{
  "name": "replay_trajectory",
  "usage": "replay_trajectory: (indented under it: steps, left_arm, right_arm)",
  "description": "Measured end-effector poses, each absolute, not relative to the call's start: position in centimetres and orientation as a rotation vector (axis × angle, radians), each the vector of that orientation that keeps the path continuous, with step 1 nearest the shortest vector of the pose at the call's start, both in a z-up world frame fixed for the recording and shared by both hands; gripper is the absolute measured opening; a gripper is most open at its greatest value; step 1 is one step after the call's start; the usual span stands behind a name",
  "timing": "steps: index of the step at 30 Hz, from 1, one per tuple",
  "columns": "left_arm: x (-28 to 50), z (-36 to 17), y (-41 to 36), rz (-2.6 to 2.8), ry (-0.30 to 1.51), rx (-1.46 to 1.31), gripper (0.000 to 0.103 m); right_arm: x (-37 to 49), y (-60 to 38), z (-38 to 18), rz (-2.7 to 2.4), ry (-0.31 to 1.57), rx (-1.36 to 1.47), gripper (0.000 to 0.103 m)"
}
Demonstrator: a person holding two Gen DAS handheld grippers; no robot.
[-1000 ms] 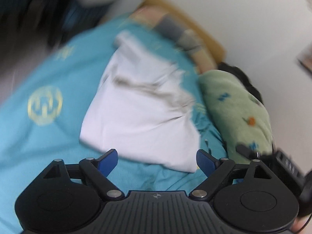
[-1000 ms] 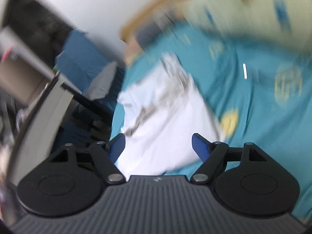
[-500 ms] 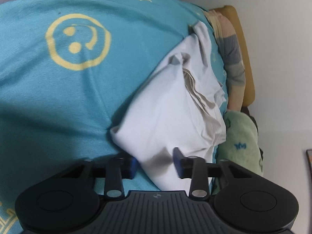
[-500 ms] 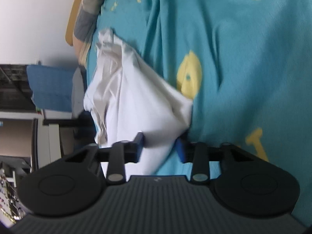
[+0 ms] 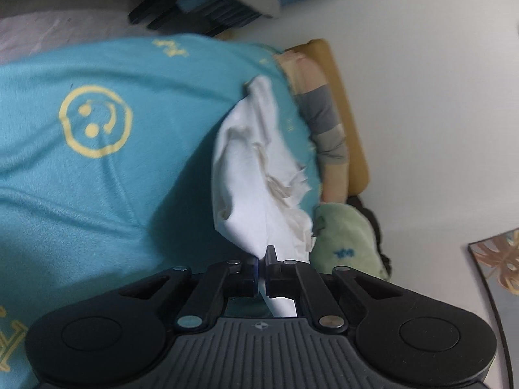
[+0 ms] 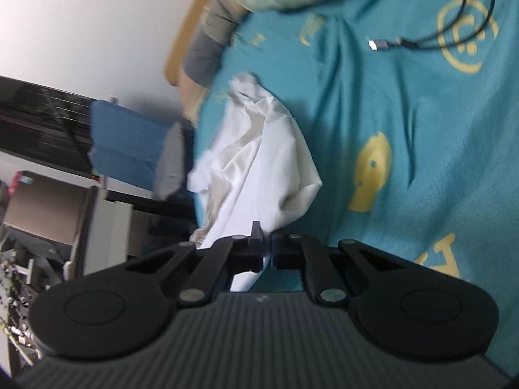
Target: Fold clothes
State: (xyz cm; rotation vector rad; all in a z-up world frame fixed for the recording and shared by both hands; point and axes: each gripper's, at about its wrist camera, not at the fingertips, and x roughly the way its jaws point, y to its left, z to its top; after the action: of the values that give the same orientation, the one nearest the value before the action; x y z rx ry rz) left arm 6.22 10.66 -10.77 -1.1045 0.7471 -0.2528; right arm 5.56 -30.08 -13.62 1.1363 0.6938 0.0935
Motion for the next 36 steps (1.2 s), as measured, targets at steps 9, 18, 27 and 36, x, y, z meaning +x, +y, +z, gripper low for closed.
replay_trajectory:
  steps: [9,18,27,36]
  left_arm:
    - [-1.3,-4.5,11.0,-0.412,0.696,-1.017,0.003]
    - [-10.7,-1.5,11.7,-0.500,0.700,-1.034,0.003]
    - [-5.2,-0.8,11.5,-0.465,0.714,-0.992,0.003]
    - [8.5,-1.1,9.5,-0.332,0.676,-0.820,0.004]
  right_arm:
    - [-0.6,-30.5,-8.3,0.179,0.628,1.086,0.007]
    - [-11.7,-31.1,-4.1,0.269,0.564,1.071,0.007]
    - [-5.8,-30.4,-2.6,0.230,0.577,0.985,0.008]
    - [8.5,-28.9,-4.6,0.148,0.621,0.924,0.008]
